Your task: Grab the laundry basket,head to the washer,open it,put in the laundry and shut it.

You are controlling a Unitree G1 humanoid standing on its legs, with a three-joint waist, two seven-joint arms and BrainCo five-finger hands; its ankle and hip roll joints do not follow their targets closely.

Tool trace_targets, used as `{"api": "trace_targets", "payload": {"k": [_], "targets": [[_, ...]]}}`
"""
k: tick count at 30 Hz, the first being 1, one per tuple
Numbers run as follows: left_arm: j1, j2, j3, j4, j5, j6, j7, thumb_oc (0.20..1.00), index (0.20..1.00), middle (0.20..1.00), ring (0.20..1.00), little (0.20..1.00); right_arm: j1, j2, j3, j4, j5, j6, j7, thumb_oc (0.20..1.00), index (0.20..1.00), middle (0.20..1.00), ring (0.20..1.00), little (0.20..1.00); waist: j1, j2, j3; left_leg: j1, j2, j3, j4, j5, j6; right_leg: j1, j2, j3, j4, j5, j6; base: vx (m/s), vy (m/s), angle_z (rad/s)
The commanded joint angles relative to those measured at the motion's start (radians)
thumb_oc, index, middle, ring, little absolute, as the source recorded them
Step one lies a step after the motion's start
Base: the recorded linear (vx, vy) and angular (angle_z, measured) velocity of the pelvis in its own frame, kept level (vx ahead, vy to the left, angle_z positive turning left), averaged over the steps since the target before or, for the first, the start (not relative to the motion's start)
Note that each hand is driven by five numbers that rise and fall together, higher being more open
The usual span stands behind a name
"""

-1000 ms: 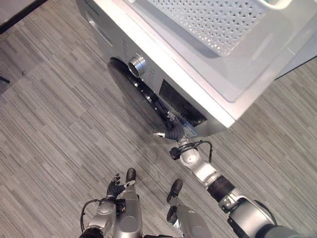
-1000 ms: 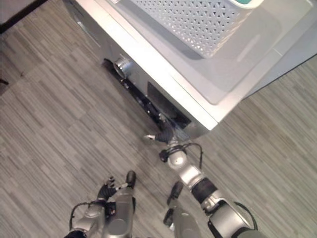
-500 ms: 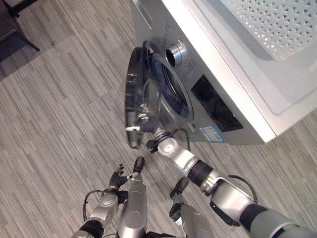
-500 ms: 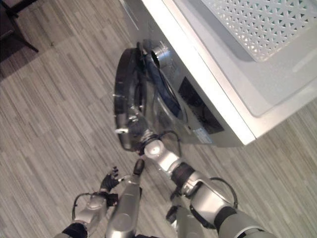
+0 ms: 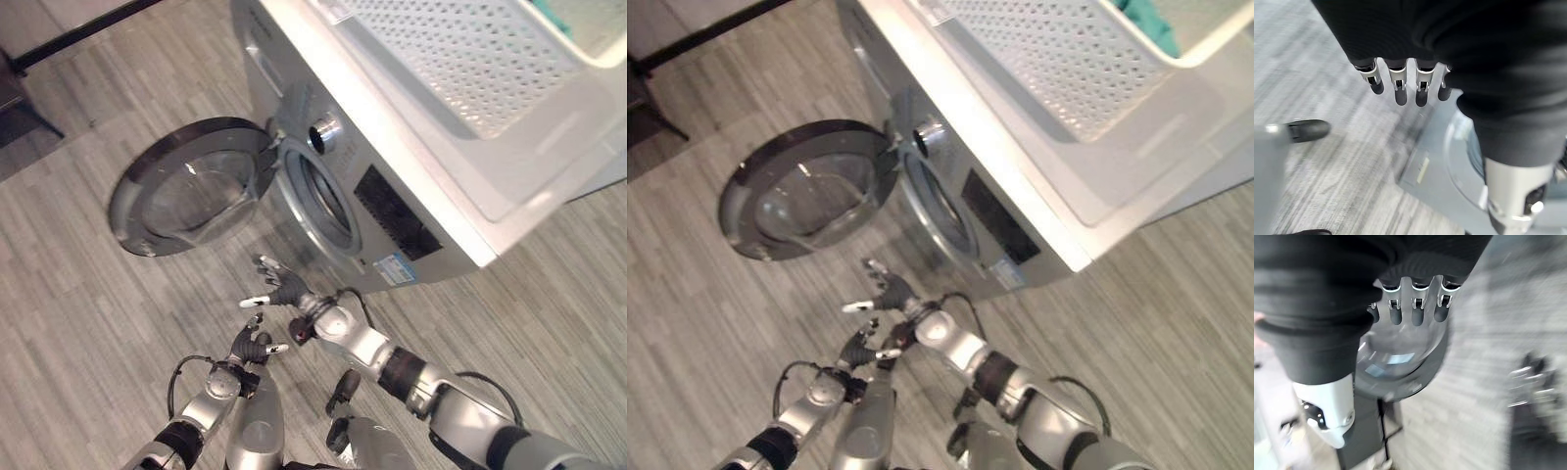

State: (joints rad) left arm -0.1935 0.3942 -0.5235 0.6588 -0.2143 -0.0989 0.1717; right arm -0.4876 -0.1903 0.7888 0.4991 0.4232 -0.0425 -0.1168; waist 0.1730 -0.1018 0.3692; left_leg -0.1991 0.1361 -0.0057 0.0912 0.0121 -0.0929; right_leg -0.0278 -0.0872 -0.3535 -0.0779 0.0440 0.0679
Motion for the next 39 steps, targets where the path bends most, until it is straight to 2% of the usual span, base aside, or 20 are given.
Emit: {"api": "trace_targets", "payload": {"k": [1,5,7,8,10,11,13,15,16,17,18,19,21,23,25,26,28,29,32,39], "targets": [[-0.072,0.060,0.065,0.107,0.155,0.034,-0.020,1.000,1.000,1.000,1.000,1.000,0.223,-0.175,-0.157,-0.138,-0.035,-0.020,0.066,1.000,1.000,1.000,1.000,1.000,-0.098,-0.045,-0.060,-0.056,0.095,0.061,0.192,0.029,-0.007,-0.003,0.018,0.107,0.176,-0.191,-0.058,-0.04,-0.280,-0.20],[-0.170,0.065,0.090,0.213,0.210,0.070,0.020,1.000,1.000,1.000,1.000,1.000,0.358,-0.254,-0.250,-0.156,-0.038,-0.024,0.074,1.000,1.000,1.000,1.000,1.000,-0.141,-0.042,-0.055,-0.121,0.130,0.050,0.327,0.028,-0.012,0.023,0.053,0.119,0.183,-0.230,-0.078,0.01,-0.122,0.00],[-0.271,0.076,0.113,0.343,0.198,0.095,0.023,1.000,1.000,1.000,1.000,1.000,0.462,-0.306,-0.346,-0.160,-0.060,-0.008,0.073,1.000,1.000,1.000,1.000,1.000,-0.176,-0.034,-0.070,-0.110,0.198,0.063,0.180,0.073,-0.022,0.025,0.054,0.128,0.198,-0.252,-0.074,0.06,0.104,-0.02],[-0.271,0.076,0.113,0.343,0.198,0.095,0.023,1.000,1.000,1.000,1.000,1.000,0.462,-0.306,-0.346,-0.160,-0.060,-0.008,0.073,1.000,1.000,1.000,1.000,1.000,-0.175,-0.034,-0.070,-0.110,0.198,0.064,0.180,0.073,-0.022,0.025,0.054,0.128,0.198,-0.252,-0.074,0.12,0.175,0.10],[-0.315,0.083,0.110,0.428,0.184,0.095,0.020,1.000,1.000,1.000,1.000,1.000,0.509,-0.323,-0.391,-0.153,-0.047,-0.015,0.078,1.000,1.000,1.000,1.000,1.000,-0.178,-0.028,-0.075,-0.083,0.210,-0.018,0.030,0.114,-0.027,0.029,0.057,0.157,0.223,-0.267,-0.060,0.20,0.249,-0.15],[-0.355,0.092,0.100,0.493,0.176,0.097,0.007,1.000,1.000,1.000,1.000,1.000,0.546,-0.328,-0.426,-0.141,-0.033,-0.018,0.084,1.000,1.000,1.000,1.000,1.000,-0.184,-0.018,-0.090,-0.082,0.207,-0.102,-0.031,0.146,-0.031,0.032,0.052,0.185,0.242,-0.270,-0.044,0.20,0.270,-0.37],[-0.371,0.090,0.096,0.520,0.172,0.102,-0.002,1.000,1.000,1.000,1.000,1.000,0.559,-0.323,-0.441,-0.133,-0.032,-0.015,0.082,1.000,1.000,1.000,1.000,1.000,-0.195,-0.010,-0.103,-0.083,0.210,-0.107,-0.020,0.134,-0.034,0.035,0.038,0.193,0.253,-0.273,-0.035,0.25,0.317,-0.34],[-0.380,0.064,0.098,0.532,0.163,0.103,-0.006,1.000,1.000,1.000,1.000,1.000,0.601,-0.305,-0.481,-0.126,-0.035,-0.003,0.077,1.000,1.000,1.000,1.000,1.000,-0.206,0.011,-0.121,-0.078,0.189,-0.072,0.049,0.082,-0.032,0.071,-0.021,0.196,0.262,-0.274,-0.009,0.39,0.464,-0.41],[-0.384,0.047,0.094,0.535,0.161,0.102,-0.010,1.000,1.000,1.000,1.000,1.000,0.615,-0.298,-0.493,-0.130,-0.046,0.009,0.084,1.000,1.000,1.000,1.000,1.000,-0.210,0.021,-0.134,-0.077,0.168,-0.053,0.085,0.050,-0.028,0.076,-0.051,0.206,0.269,-0.258,0.001,0.48,0.700,-0.30],[-0.363,0.028,0.099,0.545,0.175,0.102,0.001,1.000,1.000,1.000,1.000,1.000,0.621,-0.270,-0.504,-0.116,-0.058,0.017,0.091,1.000,1.000,1.000,1.000,1.000,-0.207,0.029,-0.153,-0.032,0.115,0.006,0.124,-0.017,-0.003,0.081,-0.123,0.239,0.284,-0.187,0.039,0.48,0.751,-0.43],[-0.361,0.024,0.092,0.552,0.181,0.103,0.001,1.000,1.000,1.000,1.000,1.000,0.620,-0.260,-0.503,-0.105,-0.066,0.024,0.093,1.000,1.000,1.000,1.000,1.000,-0.208,0.030,-0.162,-0.013,0.096,0.037,0.123,-0.031,0.011,0.059,-0.151,0.266,0.311,-0.131,0.050,0.36,0.574,-0.90],[-0.361,0.024,0.092,0.552,0.181,0.103,0.001,1.000,1.000,1.000,1.000,1.000,0.620,-0.260,-0.503,-0.105,-0.066,0.024,0.093,1.000,1.000,1.000,1.000,1.000,-0.208,0.030,-0.162,-0.013,0.096,0.037,0.123,-0.031,0.011,0.058,-0.151,0.266,0.311,-0.131,0.050,0.18,0.368,-1.17],[-0.354,0.049,0.104,0.573,0.170,0.114,-0.008,1.000,1.000,1.000,1.000,1.000,0.577,-0.233,-0.484,-0.077,-0.091,0.043,0.095,1.000,1.000,1.000,1.000,1.000,-0.209,0.042,-0.156,0.052,0.060,0.132,0.093,-0.057,0.061,-0.030,-0.201,0.282,0.419,-0.014,0.055,0.14,0.441,-0.83],[-0.361,0.064,0.108,0.600,0.176,0.119,-0.007,1.000,1.000,1.000,1.000,1.000,0.556,-0.224,-0.476,-0.057,-0.091,0.037,0.095,1.000,1.000,1.000,1.000,1.000,-0.204,0.045,-0.151,0.073,0.053,0.168,0.079,-0.066,0.074,-0.048,-0.208,0.240,0.436,-0.003,0.055,0.08,0.351,-0.86],[-0.390,0.087,0.110,0.644,0.196,0.135,-0.024,1.000,1.000,1.000,1.000,1.000,0.548,-0.222,-0.465,-0.053,-0.096,0.040,0.097,1.000,1.000,1.000,1.000,1.000,-0.237,0.057,-0.155,0.106,0.004,0.190,0.020,-0.050,0.094,-0.084,-0.077,0.240,0.447,-0.089,0.050,0.10,0.306,-0.43],[-0.390,0.087,0.110,0.644,0.196,0.135,-0.024,1.000,1.000,1.000,1.000,1.000,0.548,-0.222,-0.465,-0.053,-0.096,0.040,0.097,1.000,1.000,1.000,1.000,1.000,-0.237,0.057,-0.154,0.107,0.004,0.191,0.019,-0.050,0.094,-0.083,-0.077,0.240,0.447,-0.090,0.050,0.07,0.134,-0.18],[-0.438,0.124,0.102,0.640,0.211,0.140,-0.030,1.000,1.000,1.000,1.000,1.000,0.551,-0.216,-0.454,-0.030,-0.090,0.036,0.089,1.000,1.000,1.000,1.000,1.000,-0.243,0.054,-0.157,0.124,-0.050,0.203,-0.039,-0.034,0.100,-0.095,0.069,0.264,0.385,-0.157,0.034,0.05,0.139,0.03],[-0.439,0.124,0.102,0.640,0.211,0.140,-0.030,1.000,1.000,1.000,1.000,1.000,0.551,-0.216,-0.454,-0.030,-0.090,0.036,0.089,1.000,1.000,1.000,1.000,1.000,-0.243,0.054,-0.157,0.124,-0.050,0.203,-0.039,-0.034,0.100,-0.095,0.069,0.264,0.385,-0.157,0.034,0.10,0.110,-0.04],[-0.467,0.150,0.110,0.594,0.226,0.137,-0.029,1.000,1.000,1.000,1.000,1.000,0.562,-0.194,-0.441,0.009,-0.087,0.030,0.081,1.000,1.000,1.000,1.000,1.000,-0.217,0.032,-0.162,0.145,-0.080,0.225,-0.024,-0.083,0.093,-0.046,0.083,0.173,0.280,-0.190,-0.025,0.04,-0.010,-0.11],[-0.388,0.092,0.133,0.481,0.219,0.129,-0.010,1.000,1.000,1.000,1.000,1.000,0.559,-0.161,-0.475,0.285,-0.171,0.062,0.048,1.000,1.000,1.000,1.000,1.000,-0.206,0.032,-0.164,0.079,-0.064,0.220,0.130,-0.119,0.071,0.033,0.092,0.217,0.122,-0.157,-0.043,-0.03,-0.056,-0.08]]}}
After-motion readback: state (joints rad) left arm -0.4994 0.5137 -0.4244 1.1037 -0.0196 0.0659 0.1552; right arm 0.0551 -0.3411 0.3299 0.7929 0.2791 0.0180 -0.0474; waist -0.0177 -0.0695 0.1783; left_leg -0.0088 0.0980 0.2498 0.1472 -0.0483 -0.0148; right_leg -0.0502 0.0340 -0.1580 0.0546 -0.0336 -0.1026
